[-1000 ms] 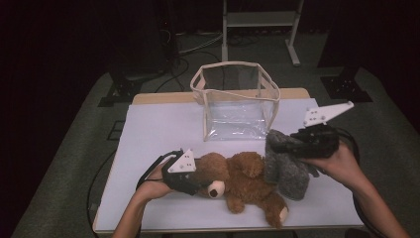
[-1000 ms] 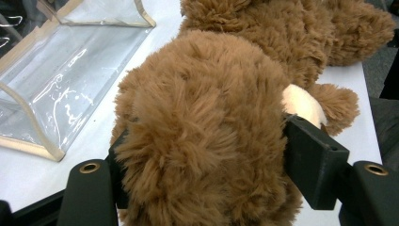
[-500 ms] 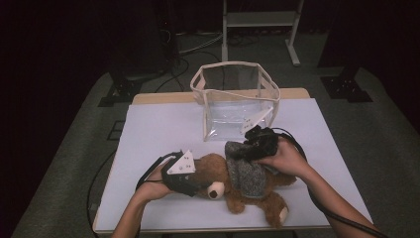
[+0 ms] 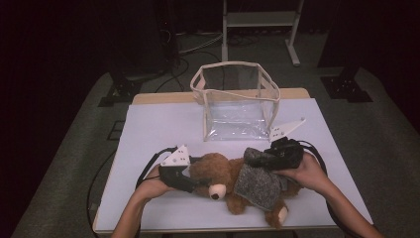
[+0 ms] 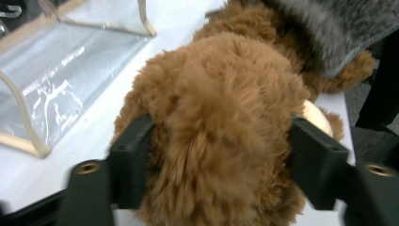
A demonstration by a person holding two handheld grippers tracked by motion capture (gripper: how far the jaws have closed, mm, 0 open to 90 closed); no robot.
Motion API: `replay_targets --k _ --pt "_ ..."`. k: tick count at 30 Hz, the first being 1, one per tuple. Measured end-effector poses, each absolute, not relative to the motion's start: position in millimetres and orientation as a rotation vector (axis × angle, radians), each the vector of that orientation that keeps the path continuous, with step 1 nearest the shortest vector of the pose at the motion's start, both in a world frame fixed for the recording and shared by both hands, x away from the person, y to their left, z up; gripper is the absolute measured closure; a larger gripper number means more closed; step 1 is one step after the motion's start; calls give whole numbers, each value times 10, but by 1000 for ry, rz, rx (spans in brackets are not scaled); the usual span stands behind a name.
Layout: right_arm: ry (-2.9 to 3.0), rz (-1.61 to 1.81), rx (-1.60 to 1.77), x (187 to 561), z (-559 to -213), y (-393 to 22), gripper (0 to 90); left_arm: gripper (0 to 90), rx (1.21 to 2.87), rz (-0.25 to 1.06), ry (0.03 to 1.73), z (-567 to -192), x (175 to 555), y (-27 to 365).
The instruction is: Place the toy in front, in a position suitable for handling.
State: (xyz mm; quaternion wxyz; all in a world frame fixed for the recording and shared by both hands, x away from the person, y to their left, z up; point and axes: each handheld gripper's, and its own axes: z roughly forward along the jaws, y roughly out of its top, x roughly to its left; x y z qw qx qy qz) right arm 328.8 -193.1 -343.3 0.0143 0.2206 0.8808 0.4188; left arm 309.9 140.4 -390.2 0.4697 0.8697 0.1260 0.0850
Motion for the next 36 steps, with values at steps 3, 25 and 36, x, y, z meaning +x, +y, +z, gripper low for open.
replay_targets --k 3,25,36 --pt "2740 1265 637 3301 -3254 -1845 713 384 2120 202 296 -3916 3106 1406" --pt "2853 1017 419 3292 -3328 -1179 709 361 2152 208 239 -3911 3040 1365" --pt "2703 1220 632 3086 -3271 -2104 707 352 2160 212 240 -3914 3029 1367"
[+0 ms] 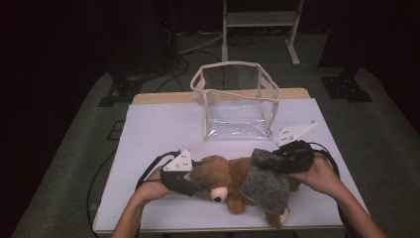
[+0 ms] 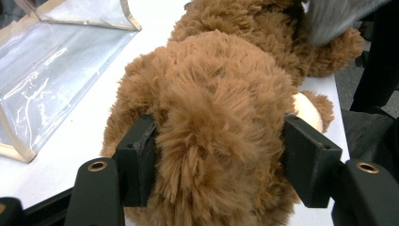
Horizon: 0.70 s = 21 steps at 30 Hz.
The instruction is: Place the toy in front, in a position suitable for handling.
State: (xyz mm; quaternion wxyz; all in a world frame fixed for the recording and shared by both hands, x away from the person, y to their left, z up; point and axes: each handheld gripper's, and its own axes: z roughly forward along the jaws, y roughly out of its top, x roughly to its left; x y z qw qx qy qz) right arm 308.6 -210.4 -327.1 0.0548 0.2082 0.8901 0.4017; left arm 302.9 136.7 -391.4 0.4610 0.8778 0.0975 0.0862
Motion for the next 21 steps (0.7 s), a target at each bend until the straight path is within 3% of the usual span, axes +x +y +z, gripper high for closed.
replay_targets --k 9,21 --pt "2662 1166 798 3076 -3428 -2578 707 348 2168 215 234 -3908 3033 1365" --pt "2733 1255 613 3241 -3426 -1846 707 334 2192 238 210 -3893 2994 1346"
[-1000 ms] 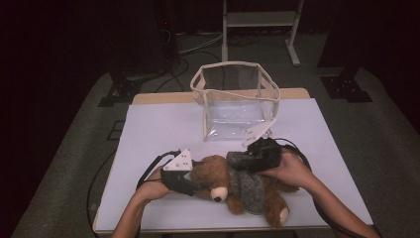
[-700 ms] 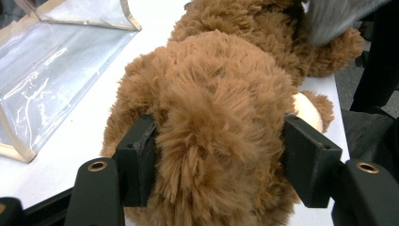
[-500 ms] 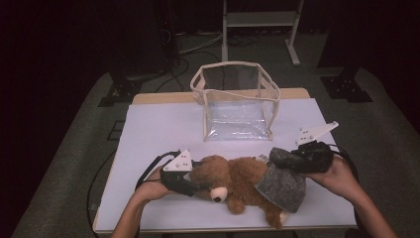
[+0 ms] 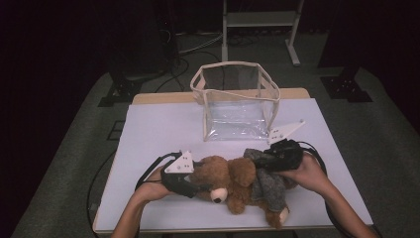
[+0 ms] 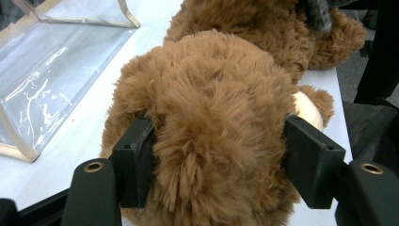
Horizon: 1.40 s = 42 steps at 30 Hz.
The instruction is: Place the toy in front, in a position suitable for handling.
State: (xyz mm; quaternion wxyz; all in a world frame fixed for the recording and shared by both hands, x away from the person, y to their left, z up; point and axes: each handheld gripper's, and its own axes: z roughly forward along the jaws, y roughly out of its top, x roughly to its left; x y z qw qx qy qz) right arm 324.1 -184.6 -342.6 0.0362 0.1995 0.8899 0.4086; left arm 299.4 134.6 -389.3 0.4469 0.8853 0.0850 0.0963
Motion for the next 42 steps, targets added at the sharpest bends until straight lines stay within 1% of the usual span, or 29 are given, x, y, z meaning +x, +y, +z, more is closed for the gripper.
replay_targets --k 4,6,18,22,25,26,27,28,29,31,37,42 --pt "2751 1242 590 3226 -3463 -1765 707 330 2198 243 198 -3894 2984 1359" --pt "2741 1260 610 3214 -3491 -1823 707 329 2198 243 195 -3894 2983 1360" --pt "2618 1282 819 2959 -3691 -2582 703 328 2189 235 202 -3897 2995 1358" --pt "2589 1320 840 2944 -3736 -2605 703 318 2186 232 213 -3898 2998 1358" --pt "2590 1333 835 2955 -3804 -2525 704 273 2182 225 228 -3897 3018 1371" --pt "2587 1350 837 2958 -3825 -2512 705 240 2175 217 244 -3899 3031 1372" --pt "2582 1360 841 2959 -3840 -2506 706 185 2176 203 256 -3903 3048 1366" --pt "2579 1373 844 2959 -3849 -2506 707 130 2191 215 262 -3920 3059 1345" --pt "2577 1388 848 2954 -3854 -2505 707 94 2211 232 264 -3942 3070 1315" --pt "2579 1387 840 2934 -3865 -2487 708 30 2223 212 285 -3966 3104 1262" --pt "2586 1390 834 2928 -3884 -2493 708 19 2185 143 305 -3893 3218 1188" --pt "2586 1399 830 2936 -3893 -2498 708 19 2255 97 304 -3833 3324 1040"
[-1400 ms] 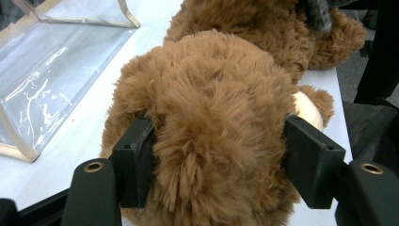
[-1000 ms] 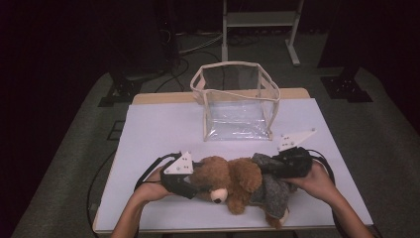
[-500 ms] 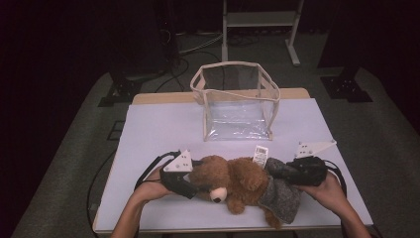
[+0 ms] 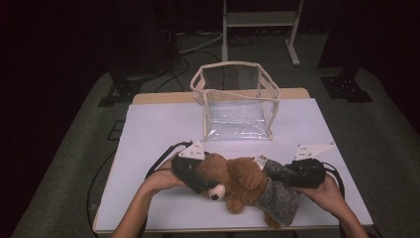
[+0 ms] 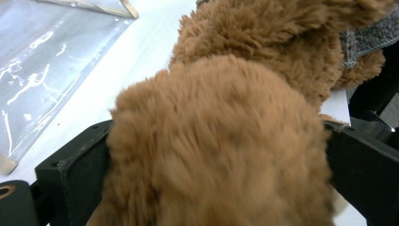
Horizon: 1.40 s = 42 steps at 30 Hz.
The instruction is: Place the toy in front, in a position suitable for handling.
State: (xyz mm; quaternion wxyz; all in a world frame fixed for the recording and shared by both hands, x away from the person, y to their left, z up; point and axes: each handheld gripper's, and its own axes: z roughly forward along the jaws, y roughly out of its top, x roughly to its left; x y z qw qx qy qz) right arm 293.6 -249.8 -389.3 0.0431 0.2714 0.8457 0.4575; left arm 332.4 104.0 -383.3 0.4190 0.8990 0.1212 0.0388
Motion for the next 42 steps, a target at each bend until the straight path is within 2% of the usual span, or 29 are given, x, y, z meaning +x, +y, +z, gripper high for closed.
replay_targets --k 8,10,12,13,16,19,25,29,31,37,38,39,42 --pt "2588 1422 849 2953 -3921 -2531 706 25 2314 36 329 -3843 3431 914" --pt "2588 1426 856 2965 -3925 -2536 706 133 2325 60 312 -3821 3425 917" --pt "2583 1427 865 2983 -3922 -2538 704 291 2354 148 276 -3772 3406 921" --pt "2574 1430 868 2995 -3917 -2540 704 339 2367 198 262 -3745 3393 910" --pt "2560 1446 891 3065 -3877 -2550 705 404 2364 275 257 -3684 3401 904" --pt "2536 1439 903 3191 -3812 -2530 707 422 2360 337 259 -3614 3465 907" --pt "2525 1434 899 3558 -3650 -2323 706 418 2347 459 304 -3498 3598 1019" --pt "2586 1393 889 3706 -3730 -2164 704 373 2331 379 318 -3617 3557 1183" --pt "2631 1395 861 3678 -3798 -2090 704 316 2314 331 328 -3692 3499 1254" --pt "2643 1407 801 3485 -3822 -1986 707 180 2238 336 263 -3727 3309 1399" --pt "2643 1406 788 3448 -3824 -1971 707 180 2239 342 245 -3660 3256 1386" --pt "2633 1412 779 3385 -3836 -1946 707 117 2234 341 229 -3625 3235 1364" --pt "2599 1438 793 3346 -3878 -1945 708 110 2239 340 144 -3533 3169 1243"
